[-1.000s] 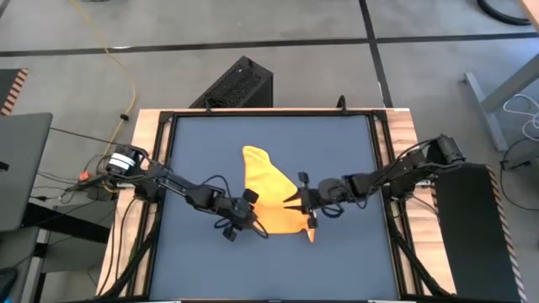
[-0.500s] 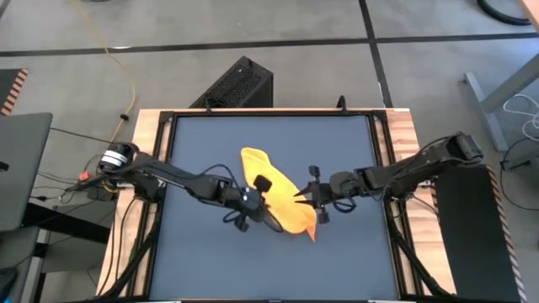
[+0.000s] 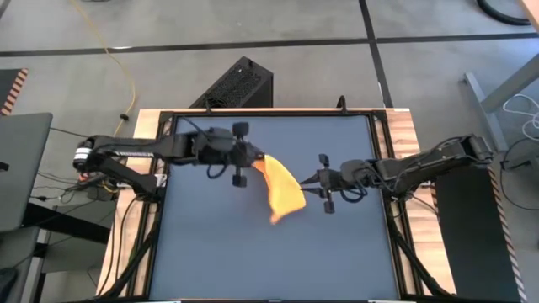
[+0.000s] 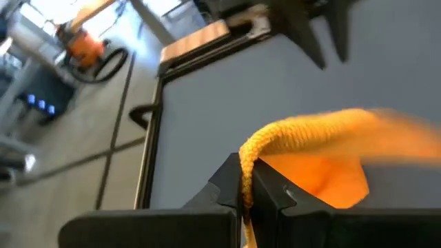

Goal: Roll towel into tight, uniform cylinder
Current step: Roll the orange microfiber towel

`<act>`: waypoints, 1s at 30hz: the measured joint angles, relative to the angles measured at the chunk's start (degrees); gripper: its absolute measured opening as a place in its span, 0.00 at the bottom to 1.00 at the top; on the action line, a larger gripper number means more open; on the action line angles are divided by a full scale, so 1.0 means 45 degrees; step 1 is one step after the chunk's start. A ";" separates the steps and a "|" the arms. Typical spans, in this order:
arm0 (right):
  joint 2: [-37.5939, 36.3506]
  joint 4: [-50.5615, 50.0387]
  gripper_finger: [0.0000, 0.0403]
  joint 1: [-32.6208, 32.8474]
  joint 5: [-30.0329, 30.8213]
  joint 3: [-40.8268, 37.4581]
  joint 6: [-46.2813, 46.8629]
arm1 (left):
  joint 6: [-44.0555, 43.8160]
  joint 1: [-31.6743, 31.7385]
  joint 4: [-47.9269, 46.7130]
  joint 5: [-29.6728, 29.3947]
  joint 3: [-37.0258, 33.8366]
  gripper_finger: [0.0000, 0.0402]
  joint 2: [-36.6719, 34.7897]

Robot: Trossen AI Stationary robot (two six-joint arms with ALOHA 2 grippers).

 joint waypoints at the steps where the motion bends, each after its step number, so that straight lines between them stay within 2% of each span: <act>1: 0.0179 0.0044 0.27 0.0015 -0.0004 0.0000 0.0112 | -0.0291 0.0175 -0.0264 0.0269 0.0003 0.00 -0.0057; 7: 0.2090 0.0646 0.30 0.0733 -0.0052 0.0006 0.0401 | -0.1339 0.0537 -0.1856 0.1276 -0.0191 0.00 0.0483; 14: 0.5504 0.4291 0.46 0.1101 -0.0160 0.0317 -0.0615 | -0.0526 0.0578 -0.2735 0.0875 -0.0555 0.00 0.1480; 18: 0.7148 0.4235 0.53 0.0543 -0.0313 0.1410 -0.0904 | 0.0043 0.0779 -0.3188 -0.0320 -0.0576 0.00 0.1737; 22: 0.8555 0.3539 0.55 0.0152 -0.1381 0.2770 -0.0987 | 0.0097 0.1134 -0.3348 -0.0288 -0.0555 0.00 0.1689; 27: 0.9868 0.2287 0.54 -0.0114 -0.1452 0.4030 -0.1110 | -0.0025 0.1358 -0.3707 -0.0069 -0.0565 0.00 0.1684; 30: 1.0280 0.2340 0.54 -0.0280 -0.1689 0.4444 -0.1045 | -0.0085 0.1377 -0.3880 -0.0045 -0.0565 0.00 0.1684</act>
